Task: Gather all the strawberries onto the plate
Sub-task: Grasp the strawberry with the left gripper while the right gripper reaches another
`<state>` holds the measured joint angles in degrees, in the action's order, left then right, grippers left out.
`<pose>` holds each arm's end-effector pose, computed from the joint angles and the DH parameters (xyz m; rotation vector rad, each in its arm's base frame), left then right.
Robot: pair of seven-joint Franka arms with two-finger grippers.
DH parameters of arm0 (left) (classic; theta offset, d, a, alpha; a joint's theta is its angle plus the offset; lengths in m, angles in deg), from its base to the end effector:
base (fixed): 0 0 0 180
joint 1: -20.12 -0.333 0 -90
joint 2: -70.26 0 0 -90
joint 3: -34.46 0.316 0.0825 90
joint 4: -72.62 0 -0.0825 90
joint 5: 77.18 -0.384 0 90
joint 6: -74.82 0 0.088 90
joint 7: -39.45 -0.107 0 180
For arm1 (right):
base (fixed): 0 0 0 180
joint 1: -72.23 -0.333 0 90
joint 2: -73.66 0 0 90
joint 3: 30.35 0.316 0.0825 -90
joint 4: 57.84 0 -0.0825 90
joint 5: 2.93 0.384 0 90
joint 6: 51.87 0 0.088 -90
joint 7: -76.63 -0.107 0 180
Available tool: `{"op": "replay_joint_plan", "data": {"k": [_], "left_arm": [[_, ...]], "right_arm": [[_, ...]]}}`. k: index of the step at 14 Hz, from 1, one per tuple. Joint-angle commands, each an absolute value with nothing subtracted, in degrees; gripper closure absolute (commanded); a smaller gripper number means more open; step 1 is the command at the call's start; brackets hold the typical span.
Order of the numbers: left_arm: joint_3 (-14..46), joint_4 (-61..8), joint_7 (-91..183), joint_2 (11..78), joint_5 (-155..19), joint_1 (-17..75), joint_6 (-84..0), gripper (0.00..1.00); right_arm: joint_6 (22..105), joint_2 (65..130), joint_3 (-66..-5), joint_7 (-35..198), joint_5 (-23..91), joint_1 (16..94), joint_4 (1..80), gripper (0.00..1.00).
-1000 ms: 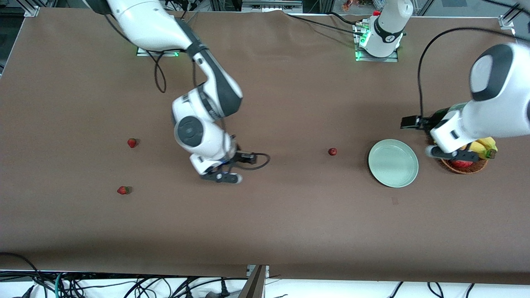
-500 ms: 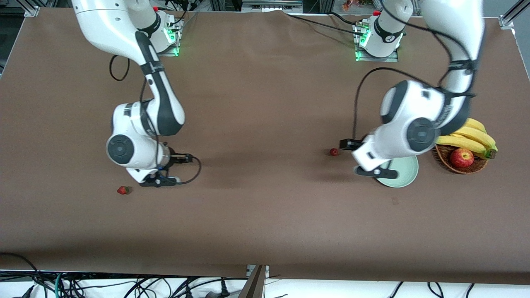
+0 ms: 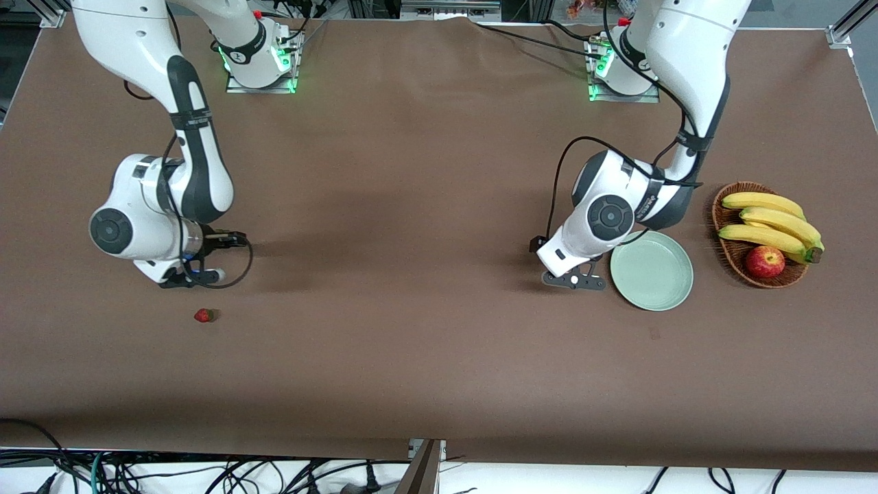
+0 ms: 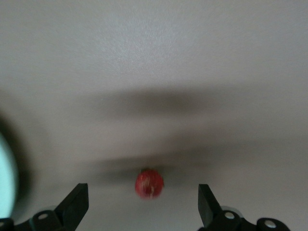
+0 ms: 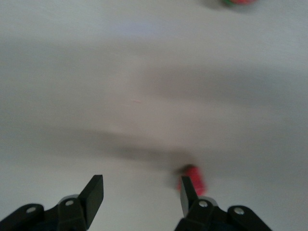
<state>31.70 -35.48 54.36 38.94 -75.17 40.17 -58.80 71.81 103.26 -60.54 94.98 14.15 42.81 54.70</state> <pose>0.5755 -0.2413 0.2071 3.1180 -0.1664 -0.1742 0.5875 0.0102 0.2219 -3.1047 -0.2130 0.3649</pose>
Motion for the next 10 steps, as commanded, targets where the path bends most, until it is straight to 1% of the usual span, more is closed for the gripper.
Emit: {"op": "replay_joint_plan", "data": {"k": [1, 4, 5, 6, 8, 9, 10], "left_arm": [[31.56, -43.30, 54.92, 41.61, -76.39, 40.60, -66.07, 0.00], [31.47, -43.31, 55.01, 41.26, -76.21, 40.68, -66.60, 0.00], [31.47, -43.31, 55.01, 41.08, -76.21, 40.68, -66.60, 0.03], [31.47, -43.40, 55.01, 41.08, -76.21, 40.60, -66.69, 0.14], [31.47, -43.22, 55.01, 41.08, -76.21, 40.68, -66.69, 0.51], [31.39, -43.14, 55.01, 41.08, -76.21, 40.77, -66.69, 0.64], [31.38, -43.05, 54.92, 40.73, -76.21, 40.86, -66.60, 0.73]], "right_arm": [[80.91, 100.99, -61.02, 99.47, 15.08, 42.60, 63.26, 0.27], [81.64, 101.52, -61.02, 100.18, 15.35, 43.40, 64.15, 0.27], [81.72, 101.60, -61.02, 100.27, 15.35, 43.49, 64.32, 0.29], [81.81, 101.69, -61.02, 100.53, 15.43, 43.49, 64.59, 0.32], [81.99, 102.13, -61.02, 102.46, 17.71, 43.58, 64.85, 0.43], [82.16, 102.65, -61.02, 104.21, 19.29, 43.66, 64.94, 0.49], [82.60, 103.10, -61.02, 105.97, 20.52, 43.92, 64.94, 0.55]]}}
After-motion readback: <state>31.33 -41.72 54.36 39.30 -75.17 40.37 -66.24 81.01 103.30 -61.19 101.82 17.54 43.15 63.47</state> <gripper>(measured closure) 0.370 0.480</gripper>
